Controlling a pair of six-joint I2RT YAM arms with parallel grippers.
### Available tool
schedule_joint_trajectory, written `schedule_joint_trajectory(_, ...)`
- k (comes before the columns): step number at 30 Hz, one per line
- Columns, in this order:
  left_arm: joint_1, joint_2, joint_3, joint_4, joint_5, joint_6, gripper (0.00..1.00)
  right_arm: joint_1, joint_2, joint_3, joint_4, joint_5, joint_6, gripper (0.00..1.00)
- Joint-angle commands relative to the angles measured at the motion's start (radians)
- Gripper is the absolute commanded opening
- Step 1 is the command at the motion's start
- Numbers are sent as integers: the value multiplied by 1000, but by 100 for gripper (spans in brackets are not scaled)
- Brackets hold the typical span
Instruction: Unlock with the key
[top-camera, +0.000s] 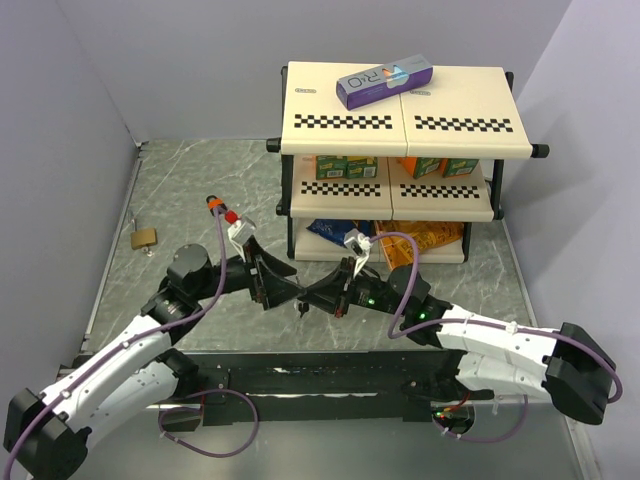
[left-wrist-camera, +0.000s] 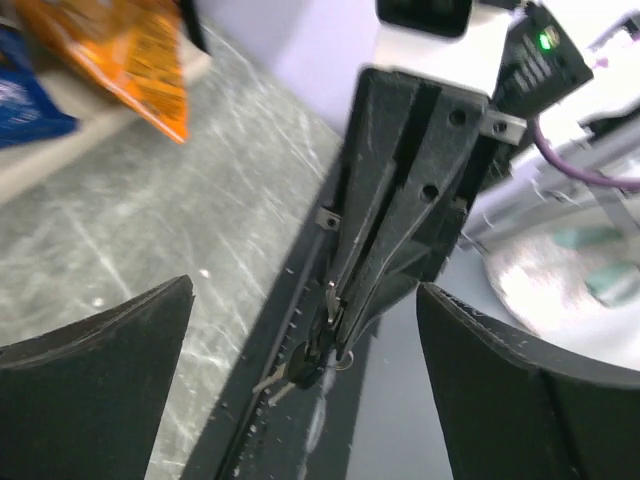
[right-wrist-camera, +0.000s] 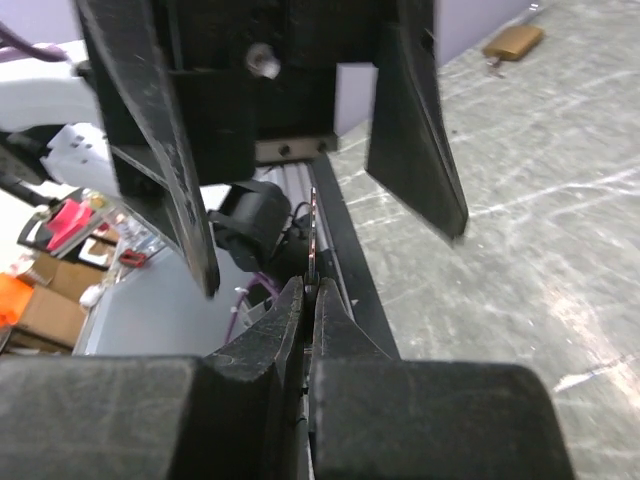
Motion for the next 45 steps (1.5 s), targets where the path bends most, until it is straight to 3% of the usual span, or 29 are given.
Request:
schedule_joint_trajectory(1,2,-68,79,-126,-176,97,100,-15,-46,-21,13,46,8,0)
schedule_joint_trajectory(6,60,-68,148,-310,-323,130,99,-23,-87,-32,-37,69,-3,0)
schedule_joint_trajectory(10,207,16,240,-547,-528,156,99,-22,-138,-10,-157,127,-30,0)
schedule_joint_trajectory(12,274,64,271,-629,-562,166,99,-22,-167,7,-255,184,-52,0)
schedule_joint_trajectory(16,449,245,309,-687,-608,200,99,-22,-213,11,-332,221,-64,0)
schedule_joint_trajectory(21,470,449,450,-717,-860,243,99,-22,-248,-13,-343,236,-59,0)
schedule_joint_trajectory(33,543,967,806,-778,-836,228,97,-18,-303,-36,-370,255,-87,0)
schedule_joint_trajectory(41,543,1176,1038,-850,-892,214,95,-20,-366,-61,-396,264,-92,0)
schedule_joint_trajectory(45,543,1260,1081,-869,-894,209,94,-18,-403,-70,-422,285,-96,0)
